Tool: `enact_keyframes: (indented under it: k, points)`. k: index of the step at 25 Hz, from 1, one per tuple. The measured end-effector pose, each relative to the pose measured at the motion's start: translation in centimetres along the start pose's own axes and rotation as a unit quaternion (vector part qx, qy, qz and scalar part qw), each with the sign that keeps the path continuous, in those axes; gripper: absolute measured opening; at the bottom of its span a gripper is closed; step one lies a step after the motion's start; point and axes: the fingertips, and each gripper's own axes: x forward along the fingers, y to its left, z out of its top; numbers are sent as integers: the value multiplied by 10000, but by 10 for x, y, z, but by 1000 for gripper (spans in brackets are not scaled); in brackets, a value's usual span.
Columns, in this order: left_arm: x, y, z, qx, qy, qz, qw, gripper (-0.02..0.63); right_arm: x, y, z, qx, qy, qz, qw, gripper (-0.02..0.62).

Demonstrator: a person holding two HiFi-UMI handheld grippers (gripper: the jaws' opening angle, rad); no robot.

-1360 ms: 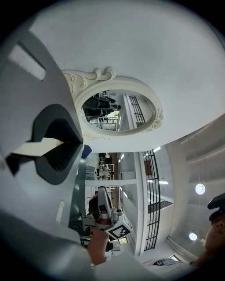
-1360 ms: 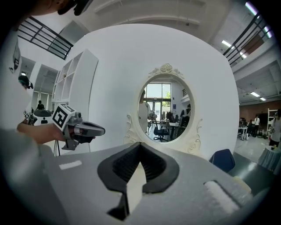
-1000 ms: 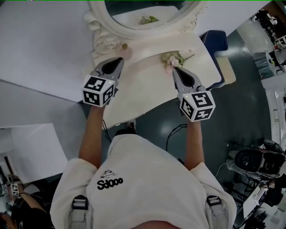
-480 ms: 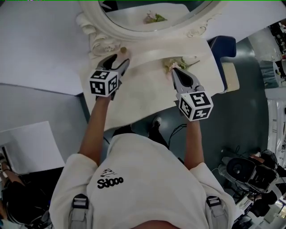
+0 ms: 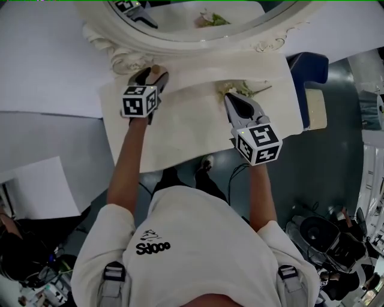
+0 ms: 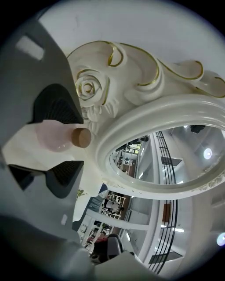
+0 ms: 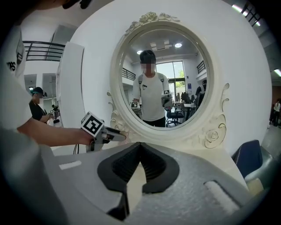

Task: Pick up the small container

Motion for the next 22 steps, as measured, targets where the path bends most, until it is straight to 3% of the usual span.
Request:
enact_keyframes:
  k: [13, 16, 22]
  points:
    - [34, 14, 2, 381, -333, 420, 9978, 197, -22, -29, -39, 362, 292, -399, 9981, 3]
    - [35, 7, 6, 621, -369, 393, 9966, 127, -32, -32, -42, 411, 285, -531, 9973, 3]
    - [34, -13, 0, 718, -263, 96, 9970, 126, -46, -33, -40, 385, 175, -743, 9963, 3]
